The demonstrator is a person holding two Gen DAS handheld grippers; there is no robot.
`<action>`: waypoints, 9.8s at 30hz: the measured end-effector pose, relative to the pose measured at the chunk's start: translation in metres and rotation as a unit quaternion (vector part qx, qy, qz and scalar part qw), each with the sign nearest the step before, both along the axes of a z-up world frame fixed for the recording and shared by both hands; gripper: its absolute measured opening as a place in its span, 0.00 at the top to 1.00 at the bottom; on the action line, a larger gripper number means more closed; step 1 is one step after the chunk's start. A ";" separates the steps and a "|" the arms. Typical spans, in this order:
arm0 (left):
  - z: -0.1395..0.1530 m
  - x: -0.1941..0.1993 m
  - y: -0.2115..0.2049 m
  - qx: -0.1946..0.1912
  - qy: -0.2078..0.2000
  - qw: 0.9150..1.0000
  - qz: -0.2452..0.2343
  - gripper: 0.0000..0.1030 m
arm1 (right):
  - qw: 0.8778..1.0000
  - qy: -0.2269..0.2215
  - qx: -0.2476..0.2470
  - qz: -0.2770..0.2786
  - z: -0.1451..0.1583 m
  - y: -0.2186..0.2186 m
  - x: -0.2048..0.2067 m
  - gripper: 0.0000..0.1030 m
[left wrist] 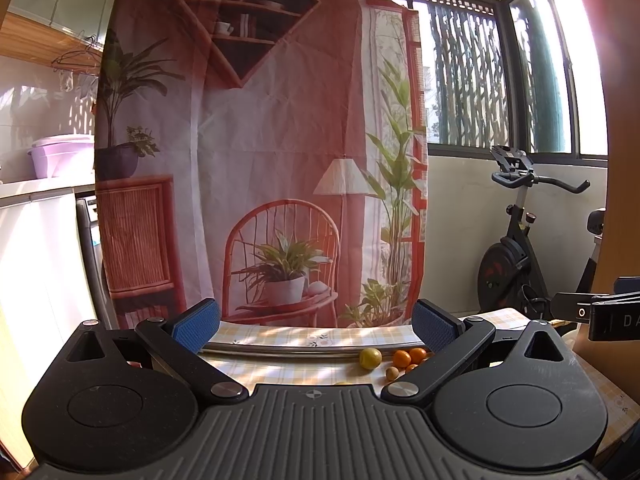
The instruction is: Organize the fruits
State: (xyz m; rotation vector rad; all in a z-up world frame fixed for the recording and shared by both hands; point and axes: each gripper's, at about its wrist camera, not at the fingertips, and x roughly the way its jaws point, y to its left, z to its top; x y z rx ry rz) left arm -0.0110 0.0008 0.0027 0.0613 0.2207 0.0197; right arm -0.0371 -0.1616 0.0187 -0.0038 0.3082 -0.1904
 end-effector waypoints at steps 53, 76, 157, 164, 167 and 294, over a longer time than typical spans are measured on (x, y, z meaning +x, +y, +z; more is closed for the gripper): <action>-0.072 0.217 0.056 -0.028 0.159 0.987 -0.021 0.10 | 0.987 0.107 0.117 -0.001 -0.117 -0.117 0.219 0.03; -0.132 0.305 0.000 -0.067 0.258 0.951 -0.157 0.36 | 0.980 0.156 0.124 -0.019 -0.148 -0.138 0.262 0.13; -0.171 0.217 0.011 -0.093 0.285 0.936 -0.182 0.74 | 0.945 0.289 0.150 -0.004 -0.216 -0.109 0.248 0.50; -0.180 0.213 0.015 -0.104 0.299 0.930 -0.189 0.74 | 0.943 0.289 0.166 -0.008 -0.220 -0.110 0.251 0.52; -0.185 0.213 0.017 -0.105 0.310 0.926 -0.188 0.74 | 0.942 0.290 0.166 -0.013 -0.219 -0.109 0.250 0.52; -0.215 0.351 -0.055 -0.130 0.461 0.866 -0.143 0.65 | 0.957 0.241 0.161 -0.024 -0.185 -0.155 0.267 0.51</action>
